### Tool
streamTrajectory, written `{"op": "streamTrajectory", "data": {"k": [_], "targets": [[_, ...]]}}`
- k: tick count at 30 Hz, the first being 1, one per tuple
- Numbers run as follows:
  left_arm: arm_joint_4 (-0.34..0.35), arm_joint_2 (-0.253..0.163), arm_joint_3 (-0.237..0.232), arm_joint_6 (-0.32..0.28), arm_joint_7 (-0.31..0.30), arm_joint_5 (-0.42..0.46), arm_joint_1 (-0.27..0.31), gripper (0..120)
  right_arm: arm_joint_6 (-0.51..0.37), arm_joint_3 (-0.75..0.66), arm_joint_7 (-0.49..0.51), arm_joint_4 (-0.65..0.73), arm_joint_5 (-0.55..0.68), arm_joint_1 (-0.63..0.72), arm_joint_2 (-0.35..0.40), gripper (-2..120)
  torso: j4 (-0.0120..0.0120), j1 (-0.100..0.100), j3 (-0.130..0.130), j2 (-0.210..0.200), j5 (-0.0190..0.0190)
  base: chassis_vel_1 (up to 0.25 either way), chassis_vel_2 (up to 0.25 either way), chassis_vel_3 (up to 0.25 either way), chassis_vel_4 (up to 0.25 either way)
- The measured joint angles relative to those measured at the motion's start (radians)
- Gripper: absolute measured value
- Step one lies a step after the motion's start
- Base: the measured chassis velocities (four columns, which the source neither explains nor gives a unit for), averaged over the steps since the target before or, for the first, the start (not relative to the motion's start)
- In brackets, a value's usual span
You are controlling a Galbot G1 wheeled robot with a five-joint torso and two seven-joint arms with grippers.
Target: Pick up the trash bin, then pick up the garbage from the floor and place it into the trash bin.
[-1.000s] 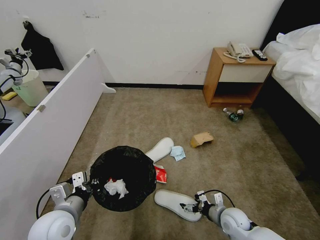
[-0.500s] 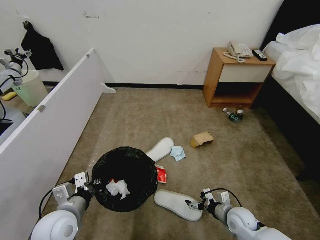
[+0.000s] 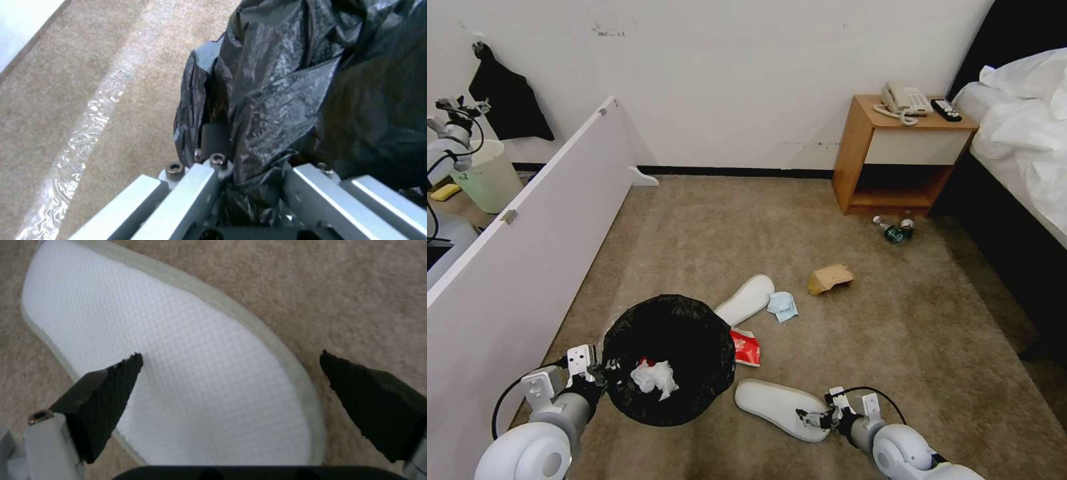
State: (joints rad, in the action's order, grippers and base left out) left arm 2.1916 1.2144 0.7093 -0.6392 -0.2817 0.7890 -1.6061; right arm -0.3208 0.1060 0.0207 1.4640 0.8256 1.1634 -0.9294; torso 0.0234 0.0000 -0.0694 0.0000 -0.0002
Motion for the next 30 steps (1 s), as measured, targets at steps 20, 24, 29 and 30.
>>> {"op": "streamTrajectory", "data": {"k": [20,24,29,30], "targets": [[-0.025,-0.043,0.025,0.008,0.009,0.033,0.002,0,0.005,0.080,0.021,-0.066,-0.008,-0.062,-0.096,100,0.0004,0.000,0.000,0.000,-0.0008,0.000,0.000,0.000,0.000],[-0.028,-0.045,0.026,0.010,0.010,0.034,0.003,0,0.006,0.090,0.033,-0.072,-0.014,-0.070,-0.112,93,0.0007,0.000,0.000,0.000,-0.0015,0.000,0.000,0.000,0.000],[-0.030,-0.046,0.025,0.011,0.010,0.036,0.008,0,0.003,0.093,0.043,-0.073,-0.014,-0.073,-0.118,83,0.0002,0.000,0.000,0.000,-0.0006,0.000,0.000,0.000,0.000],[-0.031,-0.046,0.024,0.011,0.010,0.037,0.009,0,0.001,0.093,0.043,-0.073,-0.013,-0.073,-0.118,81,0.0002,0.000,0.000,0.000,-0.0006,0.000,0.000,0.000,0.000]]}}
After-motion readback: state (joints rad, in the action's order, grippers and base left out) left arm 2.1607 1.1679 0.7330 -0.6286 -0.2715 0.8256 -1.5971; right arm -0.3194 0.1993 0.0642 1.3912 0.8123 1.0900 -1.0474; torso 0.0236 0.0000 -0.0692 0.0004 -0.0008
